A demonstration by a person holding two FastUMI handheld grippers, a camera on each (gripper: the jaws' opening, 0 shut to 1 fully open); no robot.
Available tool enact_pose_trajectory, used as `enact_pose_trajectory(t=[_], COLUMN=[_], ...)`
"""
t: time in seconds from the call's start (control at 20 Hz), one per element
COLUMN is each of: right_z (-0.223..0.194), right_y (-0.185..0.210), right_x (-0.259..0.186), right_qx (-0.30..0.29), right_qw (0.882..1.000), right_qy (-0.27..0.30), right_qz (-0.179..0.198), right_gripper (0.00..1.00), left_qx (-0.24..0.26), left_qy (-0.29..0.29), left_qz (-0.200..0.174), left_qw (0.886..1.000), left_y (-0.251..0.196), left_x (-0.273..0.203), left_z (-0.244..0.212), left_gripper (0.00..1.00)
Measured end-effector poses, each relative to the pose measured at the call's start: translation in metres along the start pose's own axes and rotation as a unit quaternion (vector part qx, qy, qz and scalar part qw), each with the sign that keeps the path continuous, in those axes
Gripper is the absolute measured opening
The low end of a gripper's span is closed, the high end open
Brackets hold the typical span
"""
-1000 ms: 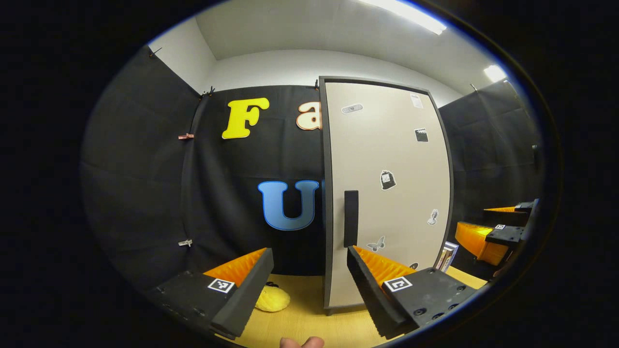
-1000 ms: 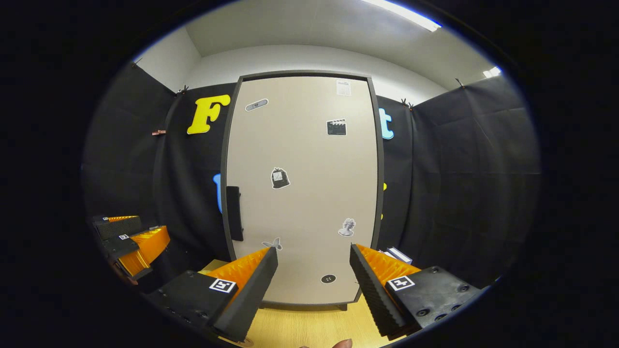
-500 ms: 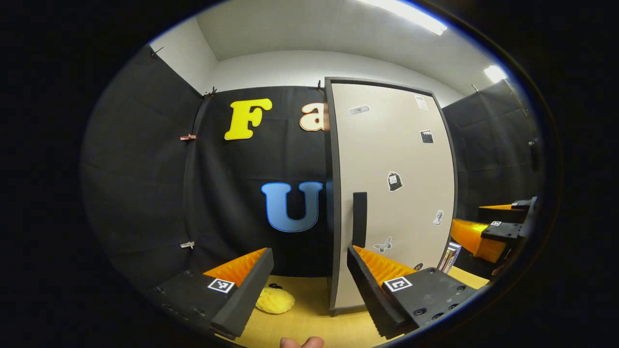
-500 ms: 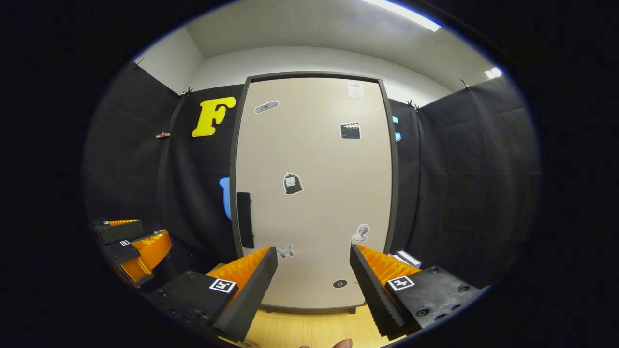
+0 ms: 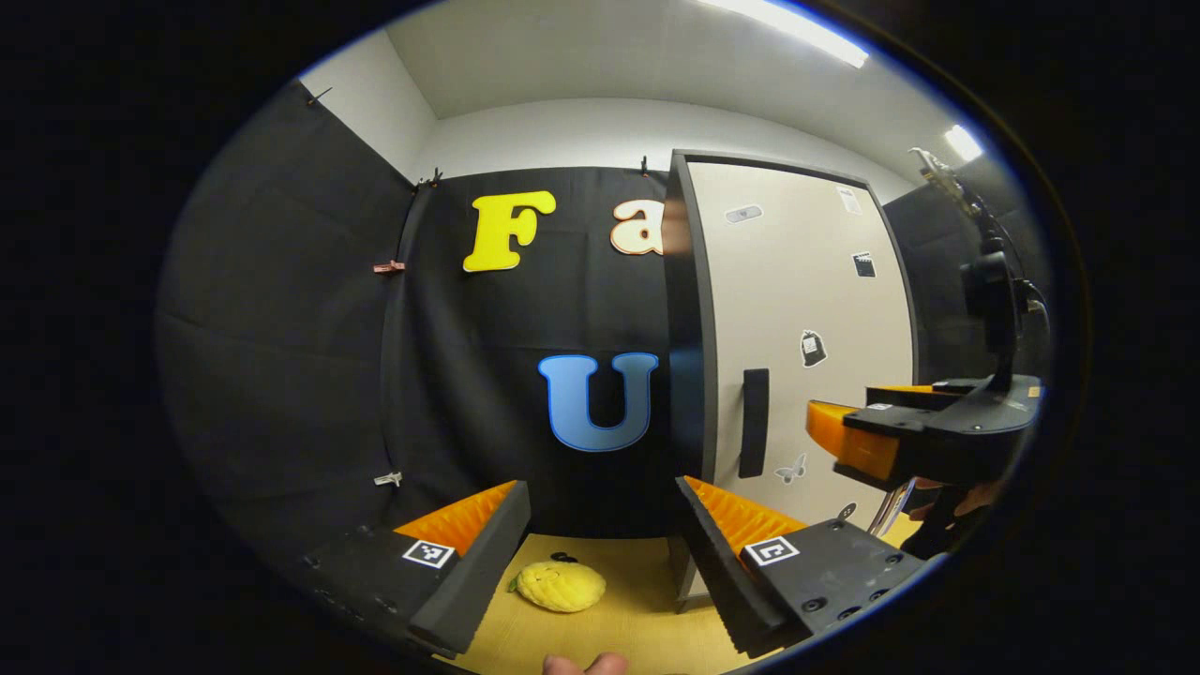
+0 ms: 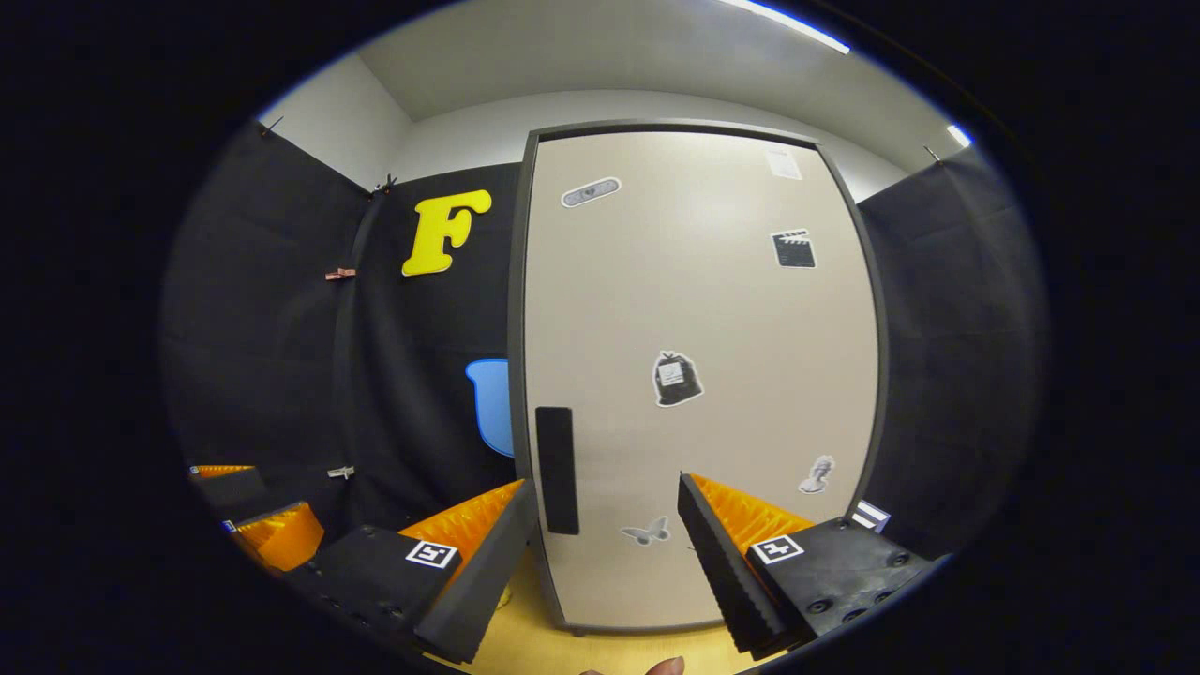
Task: Open the cabinet door with the right hand, grasp the bottle in the cabinet with the left hand and place it on the coaster, then close the cabinet door with the right hand.
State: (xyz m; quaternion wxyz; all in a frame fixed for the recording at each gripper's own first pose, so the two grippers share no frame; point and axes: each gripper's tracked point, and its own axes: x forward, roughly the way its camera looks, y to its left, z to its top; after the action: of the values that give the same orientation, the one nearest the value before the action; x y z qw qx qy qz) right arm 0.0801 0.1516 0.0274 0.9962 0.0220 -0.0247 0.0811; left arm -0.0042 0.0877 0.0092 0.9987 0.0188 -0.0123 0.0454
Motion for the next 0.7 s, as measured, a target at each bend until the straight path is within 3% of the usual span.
enact_pose_trajectory(t=[0.45,0.6,0.65,0.7], right_z=[-0.030,-0.041,-0.045,-0.052], right_y=[0.024,0.025,0.026,0.027], right_x=[0.077,0.094,0.099,0.101], right_qx=[-0.008,-0.007,-0.003,0.002], right_qw=[1.000,0.999,0.999,0.999], right_qy=[0.007,0.015,0.020,0.031], right_qz=[-0.020,-0.029,-0.029,-0.032], right_gripper=[0.97,0.92,0.83,0.61], left_qx=[-0.004,-0.010,-0.010,-0.009], left_qy=[0.009,0.012,0.014,0.015], left_qz=[0.013,0.015,0.015,0.016], left_qw=[1.000,1.000,1.000,1.000], left_y=[0.031,0.036,0.038,0.039], left_x=[0.011,0.013,0.013,0.014], left_z=[-0.014,-0.020,-0.021,-0.022], left_gripper=[0.96,0.96,0.96,0.96])
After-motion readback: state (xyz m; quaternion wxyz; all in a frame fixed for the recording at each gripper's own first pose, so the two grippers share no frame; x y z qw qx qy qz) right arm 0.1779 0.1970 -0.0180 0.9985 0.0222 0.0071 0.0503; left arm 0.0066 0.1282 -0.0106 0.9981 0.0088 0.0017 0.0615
